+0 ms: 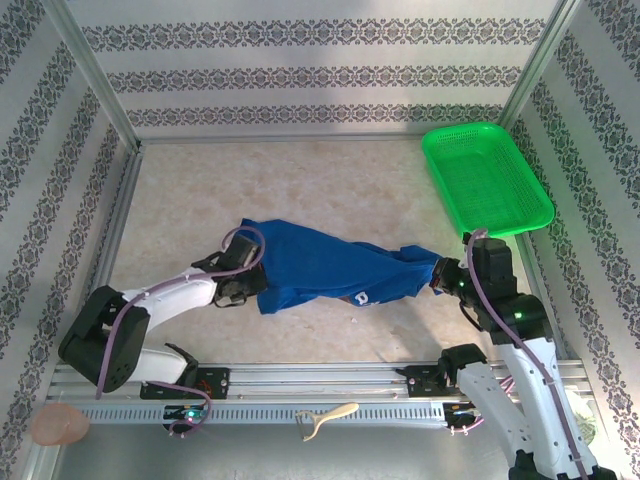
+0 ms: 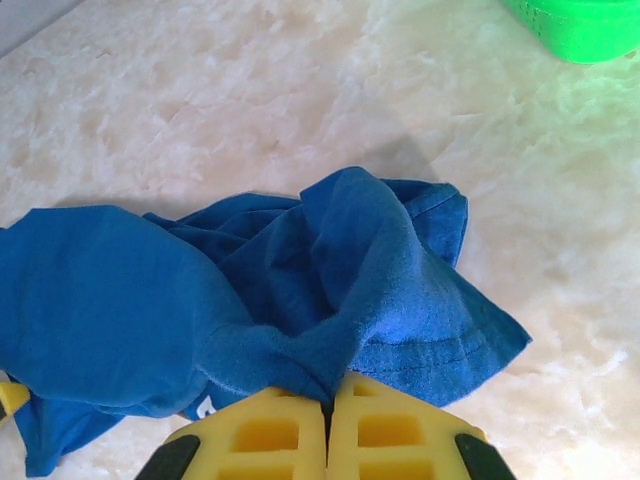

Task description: Fold the inside-out t-shirt

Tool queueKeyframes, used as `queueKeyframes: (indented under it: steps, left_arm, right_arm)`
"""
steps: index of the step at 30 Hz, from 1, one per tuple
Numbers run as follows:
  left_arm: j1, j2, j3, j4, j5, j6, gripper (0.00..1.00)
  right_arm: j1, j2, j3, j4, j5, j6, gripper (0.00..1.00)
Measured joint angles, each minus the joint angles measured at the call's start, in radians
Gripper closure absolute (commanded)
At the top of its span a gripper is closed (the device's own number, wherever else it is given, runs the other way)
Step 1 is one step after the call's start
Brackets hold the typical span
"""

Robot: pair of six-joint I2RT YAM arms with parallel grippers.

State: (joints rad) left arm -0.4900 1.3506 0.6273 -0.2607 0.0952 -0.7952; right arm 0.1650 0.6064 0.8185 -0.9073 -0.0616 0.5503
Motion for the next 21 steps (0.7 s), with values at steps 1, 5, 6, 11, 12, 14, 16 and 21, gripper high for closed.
queueKeyframes:
  steps: [1,5,6,11,12,14,16,21]
  left_arm:
    - [0.011,-0.015,0.041,-0.009,0.001,0.019,1.0]
    - [0.134,-0.142,0.248,-0.059,0.056,0.099,1.0]
    - [0.18,-0.174,0.312,-0.071,0.083,0.117,1.0]
    - [0.335,-0.254,0.526,-0.106,0.216,0.177,1.0]
    - [0.354,-0.259,0.547,-0.113,0.246,0.184,1.0]
    - [0.377,-0.26,0.569,-0.13,0.294,0.19,1.0]
    - [0.396,-0.256,0.575,-0.15,0.335,0.19,1.0]
    - [0.42,-0.245,0.59,-0.196,0.397,0.191,1.0]
  right_arm:
    - [-0.002,0.014,0.012,0.003,-0.001,0.0,1.0]
    - [-0.017,0.078,0.102,0.025,-0.008,-0.007,1.0]
    - [-0.02,0.095,0.134,0.031,-0.008,-0.011,1.0]
    - [-0.044,0.139,0.27,0.053,-0.008,-0.039,1.0]
    - [-0.05,0.141,0.293,0.056,-0.008,-0.047,1.0]
    - [-0.059,0.143,0.323,0.06,-0.008,-0.058,1.0]
    - [-0.068,0.142,0.343,0.059,-0.008,-0.064,1.0]
    - [-0.087,0.143,0.364,0.059,-0.012,-0.08,1.0]
